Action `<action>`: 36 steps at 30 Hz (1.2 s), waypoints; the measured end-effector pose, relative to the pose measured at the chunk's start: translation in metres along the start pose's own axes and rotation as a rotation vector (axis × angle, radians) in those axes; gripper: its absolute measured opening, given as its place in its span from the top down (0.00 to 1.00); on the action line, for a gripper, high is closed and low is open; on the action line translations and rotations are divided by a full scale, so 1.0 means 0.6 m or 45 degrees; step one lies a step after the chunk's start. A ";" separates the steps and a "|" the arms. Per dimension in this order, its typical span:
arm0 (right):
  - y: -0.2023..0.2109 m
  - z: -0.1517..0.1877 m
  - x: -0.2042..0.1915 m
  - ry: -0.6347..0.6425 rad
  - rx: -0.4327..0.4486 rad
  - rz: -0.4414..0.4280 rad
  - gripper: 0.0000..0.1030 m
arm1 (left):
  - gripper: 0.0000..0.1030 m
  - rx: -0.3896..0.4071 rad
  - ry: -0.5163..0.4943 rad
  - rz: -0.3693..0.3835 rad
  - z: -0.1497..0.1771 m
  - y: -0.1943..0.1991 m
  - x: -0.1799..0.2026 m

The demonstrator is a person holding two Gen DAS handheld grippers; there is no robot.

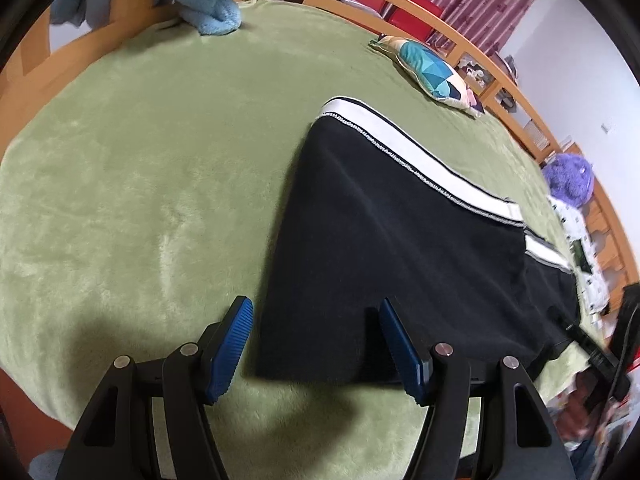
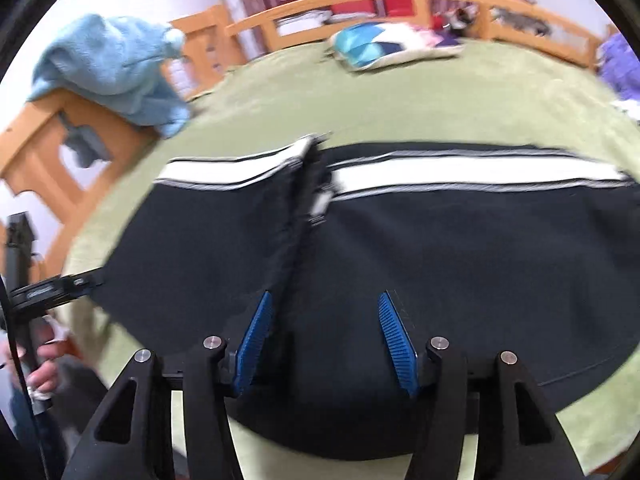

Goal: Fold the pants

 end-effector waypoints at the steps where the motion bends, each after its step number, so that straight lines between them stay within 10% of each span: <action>1: 0.002 -0.002 0.014 -0.026 -0.002 0.015 0.45 | 0.39 -0.001 -0.010 -0.013 -0.001 -0.004 0.003; 13: 0.054 -0.003 0.085 -0.025 0.054 0.409 0.24 | 0.29 -0.060 0.014 0.045 0.006 -0.040 -0.001; 24: 0.039 0.045 0.052 -0.172 0.026 0.253 0.24 | 0.31 0.000 0.084 0.094 0.005 -0.043 -0.002; 36: 0.061 0.038 0.047 -0.066 0.107 0.353 0.24 | 0.41 0.062 0.108 0.167 -0.004 -0.020 -0.007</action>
Point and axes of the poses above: each gripper's, at about its wrist camera, not at the fingertips, and y roughly against the way its jaws point, x to its right, z to its underside, the point moved 8 cm from there along -y, roughly the way its jaws point, and after that the axes turned 3 degrees about -x, right-handed, at the moved point
